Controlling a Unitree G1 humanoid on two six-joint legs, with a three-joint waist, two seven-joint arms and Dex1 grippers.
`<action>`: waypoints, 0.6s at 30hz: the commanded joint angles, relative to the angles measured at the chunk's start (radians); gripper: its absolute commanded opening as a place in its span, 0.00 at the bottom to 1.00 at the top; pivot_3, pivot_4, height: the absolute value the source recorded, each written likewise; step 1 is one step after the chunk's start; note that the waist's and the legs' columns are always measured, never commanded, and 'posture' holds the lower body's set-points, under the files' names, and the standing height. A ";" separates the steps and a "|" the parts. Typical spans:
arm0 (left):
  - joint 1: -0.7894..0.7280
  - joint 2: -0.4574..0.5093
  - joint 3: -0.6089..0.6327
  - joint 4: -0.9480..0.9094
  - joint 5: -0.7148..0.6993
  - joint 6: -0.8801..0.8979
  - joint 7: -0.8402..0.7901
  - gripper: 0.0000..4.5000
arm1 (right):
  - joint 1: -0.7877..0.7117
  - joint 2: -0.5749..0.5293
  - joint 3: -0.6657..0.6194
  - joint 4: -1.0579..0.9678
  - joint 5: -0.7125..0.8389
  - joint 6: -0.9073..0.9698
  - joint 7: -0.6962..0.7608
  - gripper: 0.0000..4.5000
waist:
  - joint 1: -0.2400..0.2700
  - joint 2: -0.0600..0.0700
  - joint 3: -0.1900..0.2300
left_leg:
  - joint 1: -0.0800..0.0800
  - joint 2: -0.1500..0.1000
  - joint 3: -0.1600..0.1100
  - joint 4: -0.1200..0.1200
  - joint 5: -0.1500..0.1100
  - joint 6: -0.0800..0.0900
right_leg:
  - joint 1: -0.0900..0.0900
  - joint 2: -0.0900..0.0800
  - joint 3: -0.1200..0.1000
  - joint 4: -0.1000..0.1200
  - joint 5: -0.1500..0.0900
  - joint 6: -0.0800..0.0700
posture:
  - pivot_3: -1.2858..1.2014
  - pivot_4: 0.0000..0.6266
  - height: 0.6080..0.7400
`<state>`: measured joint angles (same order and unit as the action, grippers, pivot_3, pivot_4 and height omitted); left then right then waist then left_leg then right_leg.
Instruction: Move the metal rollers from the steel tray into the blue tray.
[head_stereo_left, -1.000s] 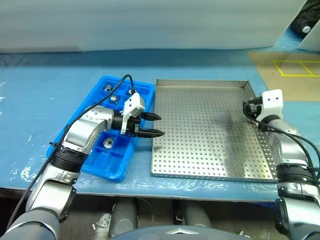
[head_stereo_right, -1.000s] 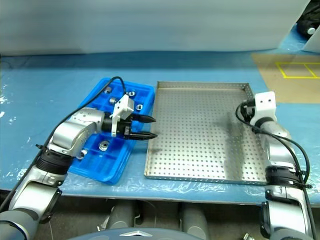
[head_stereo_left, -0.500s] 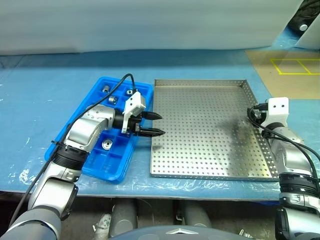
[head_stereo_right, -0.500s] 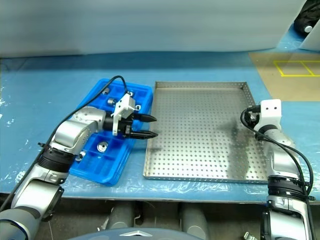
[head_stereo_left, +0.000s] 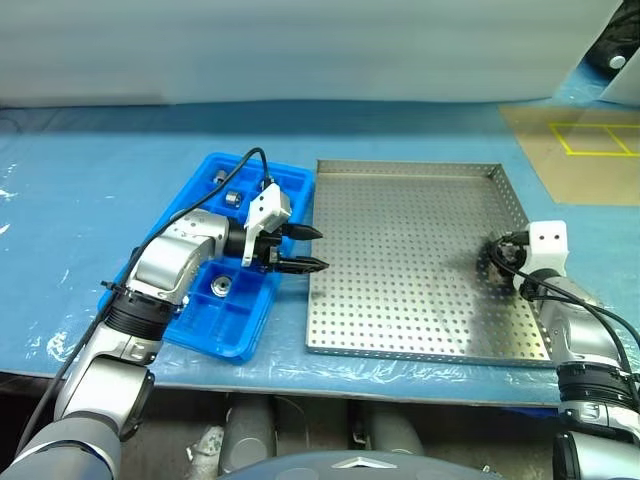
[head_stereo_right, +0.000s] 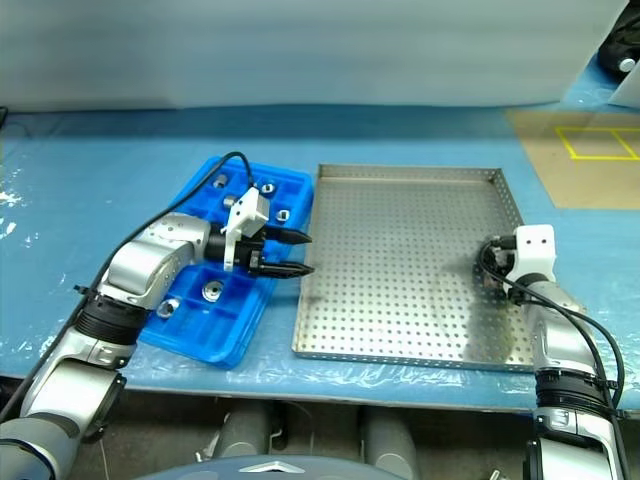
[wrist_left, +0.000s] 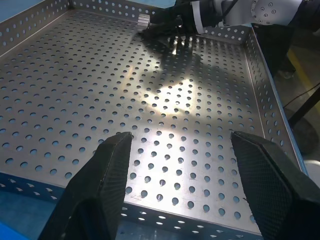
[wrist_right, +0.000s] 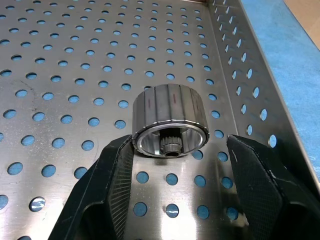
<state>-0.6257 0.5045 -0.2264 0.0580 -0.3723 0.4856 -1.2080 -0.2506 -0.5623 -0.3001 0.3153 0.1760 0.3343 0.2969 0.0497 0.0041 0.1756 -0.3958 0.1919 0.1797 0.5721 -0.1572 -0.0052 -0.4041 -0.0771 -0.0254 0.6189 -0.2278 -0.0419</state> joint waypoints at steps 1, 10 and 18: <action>-0.015 0.007 0.017 -0.025 -0.007 -0.008 -0.006 0.74 | 0.028 -0.010 -0.009 0.037 -0.018 -0.004 -0.010 0.67 | 0.000 0.000 0.000 | 0.000 0.000 0.000 0.000 0.000 0.000 | 0.001 0.000 0.000 0.000 0.000 0.000 | 0.45 0.24 1.00; -0.029 0.003 0.010 -0.012 -0.003 -0.008 -0.011 0.74 | -0.041 0.054 0.027 0.033 -0.011 -0.057 -0.019 0.67 | -0.014 0.000 0.000 | 0.002 0.001 -0.001 -0.001 0.000 0.000 | 0.001 0.001 0.000 -0.001 0.000 0.000 | 0.45 0.24 1.00; -0.031 -0.004 0.006 -0.006 0.003 -0.010 -0.011 0.74 | -0.161 0.111 0.080 0.099 -0.034 -0.106 -0.010 0.67 | -0.040 0.000 0.000 | 0.005 0.000 -0.002 -0.006 0.001 -0.002 | -0.001 0.002 0.001 -0.001 0.000 0.000 | 0.45 0.24 1.00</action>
<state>-0.6399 0.4979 -0.2276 0.0673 -0.3693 0.4848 -1.2166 -0.3875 -0.4578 -0.2372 0.4122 0.1515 0.2537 0.2818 0.0097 0.0038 0.1757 -0.3910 0.1919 0.1781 0.5650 -0.1557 -0.0078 -0.4056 -0.0744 -0.0247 0.6180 -0.2278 -0.0416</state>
